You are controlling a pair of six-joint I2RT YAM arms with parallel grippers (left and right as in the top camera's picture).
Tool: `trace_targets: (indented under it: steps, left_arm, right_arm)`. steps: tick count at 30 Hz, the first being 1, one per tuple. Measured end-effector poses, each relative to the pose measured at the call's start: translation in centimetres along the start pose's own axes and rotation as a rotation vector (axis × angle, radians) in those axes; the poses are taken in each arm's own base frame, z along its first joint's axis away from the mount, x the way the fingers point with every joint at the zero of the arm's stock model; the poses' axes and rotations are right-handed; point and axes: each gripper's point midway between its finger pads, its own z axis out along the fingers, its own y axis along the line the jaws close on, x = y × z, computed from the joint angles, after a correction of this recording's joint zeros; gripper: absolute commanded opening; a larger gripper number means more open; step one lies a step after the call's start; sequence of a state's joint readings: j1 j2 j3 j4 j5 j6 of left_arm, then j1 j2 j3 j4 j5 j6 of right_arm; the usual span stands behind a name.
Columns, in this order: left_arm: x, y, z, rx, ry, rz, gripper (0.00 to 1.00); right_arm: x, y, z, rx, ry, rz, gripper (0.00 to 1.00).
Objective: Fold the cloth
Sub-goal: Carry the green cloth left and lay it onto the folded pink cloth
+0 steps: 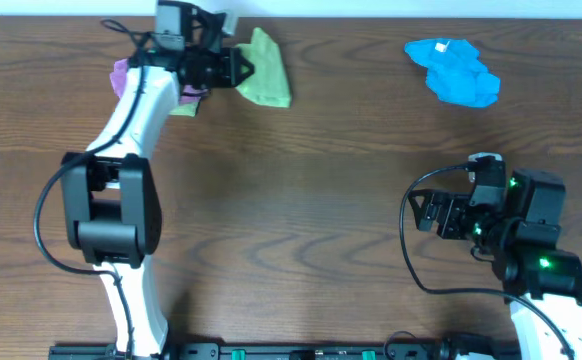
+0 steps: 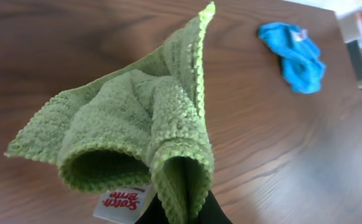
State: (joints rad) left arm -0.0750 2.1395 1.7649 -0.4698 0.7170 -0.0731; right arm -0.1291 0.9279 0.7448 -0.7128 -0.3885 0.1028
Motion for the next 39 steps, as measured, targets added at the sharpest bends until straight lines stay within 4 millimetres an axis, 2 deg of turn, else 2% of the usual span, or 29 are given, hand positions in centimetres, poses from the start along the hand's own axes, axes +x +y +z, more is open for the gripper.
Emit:
trace_targets:
  steps: [4, 12, 21, 34, 39]
  left_arm:
    - [-0.5, 1.8, -2.0, -0.039, 0.004, -0.02, 0.06]
    - [-4.3, 0.6, -5.2, -0.054, -0.061, 0.057, 0.06]
    - [-3.1, 4.1, -8.1, -0.141, -0.011, 0.006, 0.06]
    - [-3.0, 9.0, -11.9, -0.211, -0.047, -0.063, 0.06]
    - [-3.0, 9.8, -12.5, -0.233, -0.051, -0.065, 0.06]
  right_arm:
    - [-0.2, -0.1, 0.4, 0.0, 0.002, 0.001, 0.99]
    - [0.0, -0.5, 1.3, 0.003, 0.031, 0.013, 0.99]
    - [-0.2, -0.5, 1.3, 0.002, 0.024, 0.01, 0.99]
    - [-0.3, -0.5, 1.3, 0.002, 0.02, 0.008, 0.99]
    - [-0.4, -0.5, 1.3, 0.001, 0.016, 0.007, 0.99]
